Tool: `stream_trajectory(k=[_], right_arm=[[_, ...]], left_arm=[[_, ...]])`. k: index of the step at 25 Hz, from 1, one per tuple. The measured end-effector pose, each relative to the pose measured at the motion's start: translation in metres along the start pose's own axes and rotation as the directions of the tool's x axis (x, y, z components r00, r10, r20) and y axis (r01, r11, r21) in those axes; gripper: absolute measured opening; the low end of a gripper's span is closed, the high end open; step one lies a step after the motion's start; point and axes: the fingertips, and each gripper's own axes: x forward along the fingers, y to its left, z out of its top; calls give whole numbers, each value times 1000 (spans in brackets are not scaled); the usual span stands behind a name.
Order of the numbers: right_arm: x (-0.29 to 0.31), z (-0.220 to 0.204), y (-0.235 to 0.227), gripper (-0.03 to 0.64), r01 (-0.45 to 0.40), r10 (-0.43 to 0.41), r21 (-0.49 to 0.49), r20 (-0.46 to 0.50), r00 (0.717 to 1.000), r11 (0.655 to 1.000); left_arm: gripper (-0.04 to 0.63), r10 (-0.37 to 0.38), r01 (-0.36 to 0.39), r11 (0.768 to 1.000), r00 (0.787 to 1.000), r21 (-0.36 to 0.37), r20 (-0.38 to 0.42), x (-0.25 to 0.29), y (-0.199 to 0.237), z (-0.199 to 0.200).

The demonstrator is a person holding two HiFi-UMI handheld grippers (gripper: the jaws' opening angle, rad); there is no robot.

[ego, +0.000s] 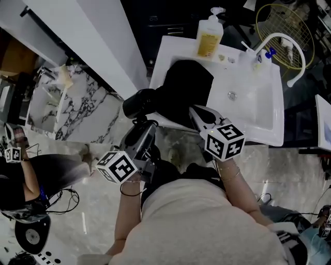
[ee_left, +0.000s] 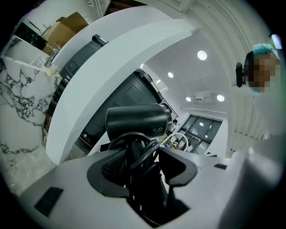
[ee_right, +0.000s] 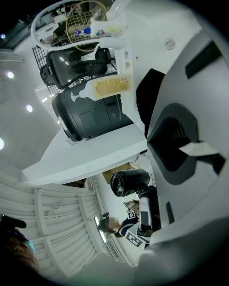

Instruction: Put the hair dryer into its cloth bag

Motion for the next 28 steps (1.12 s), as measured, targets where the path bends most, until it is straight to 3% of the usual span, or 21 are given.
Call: stream_trajectory(k=[6,13,18,23,28], right_arm=[[13,-8,-6,0,103,-103,28,-2,995,994],[16,-18,-6,14,143,-143,11,-51,988,990],[20,-27,-4,67,140,-141,-13,-101,985,990],[27,-40,-4,104,136,-156,-121,-171,973,983],[35,-55,-7,143,88,-129,-176,-240,962,980]], left_arm=[[222,-60,61,998,995,12,-85,18,21,13],[222,-99,97,995,986,-22,-137,23,30,10],[222,-109,106,994,983,-24,-151,24,31,7],[222,-96,96,995,983,-8,-159,21,35,0],[222,-57,72,994,981,76,-185,16,37,-9]])
